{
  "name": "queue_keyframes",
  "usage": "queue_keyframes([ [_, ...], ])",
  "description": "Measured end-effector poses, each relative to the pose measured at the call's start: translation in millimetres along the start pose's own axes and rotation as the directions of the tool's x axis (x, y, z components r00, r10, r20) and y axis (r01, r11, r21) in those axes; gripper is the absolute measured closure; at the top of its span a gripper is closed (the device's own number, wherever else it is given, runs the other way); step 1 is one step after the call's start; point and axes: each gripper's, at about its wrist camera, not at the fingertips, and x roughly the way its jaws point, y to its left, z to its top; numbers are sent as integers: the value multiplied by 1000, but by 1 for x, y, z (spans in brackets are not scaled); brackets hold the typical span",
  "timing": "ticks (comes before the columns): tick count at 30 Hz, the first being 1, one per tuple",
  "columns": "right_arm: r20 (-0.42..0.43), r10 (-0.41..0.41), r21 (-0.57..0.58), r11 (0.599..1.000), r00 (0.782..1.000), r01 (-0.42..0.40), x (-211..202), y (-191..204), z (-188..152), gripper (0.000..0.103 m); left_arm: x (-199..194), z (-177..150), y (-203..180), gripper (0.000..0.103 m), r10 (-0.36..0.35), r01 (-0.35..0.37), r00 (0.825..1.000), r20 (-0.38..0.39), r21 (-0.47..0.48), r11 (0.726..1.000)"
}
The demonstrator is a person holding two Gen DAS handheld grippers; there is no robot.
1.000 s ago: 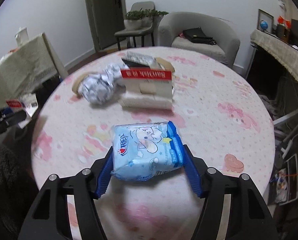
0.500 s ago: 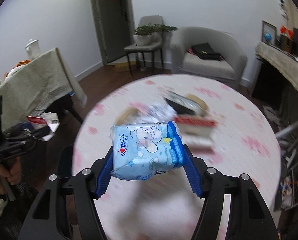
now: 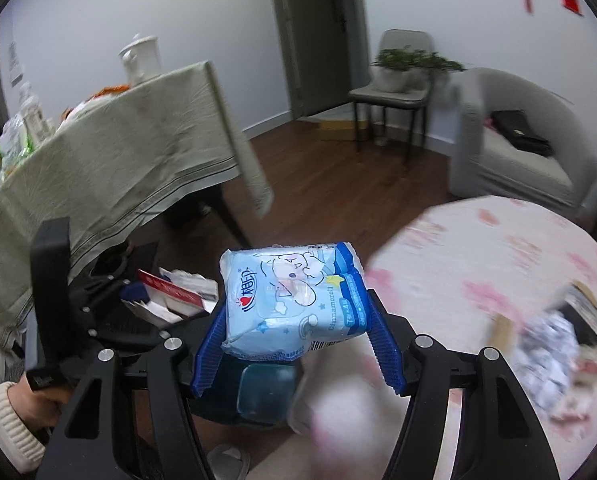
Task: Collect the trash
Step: 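Carry the SanDisk packaging and wipes pack over the teal bin with both tools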
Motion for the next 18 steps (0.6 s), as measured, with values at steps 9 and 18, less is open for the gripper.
queue_keyframes([
  [9,-71,68,-40,997,995,-71,45,48,5,37,35,-42,43,23,76,-76,985,-157,2,997],
  [18,-112,82,-53,995,990,-88,70,72,8,37,57,-69,68,22,83,-86,958,-274,0,996],
])
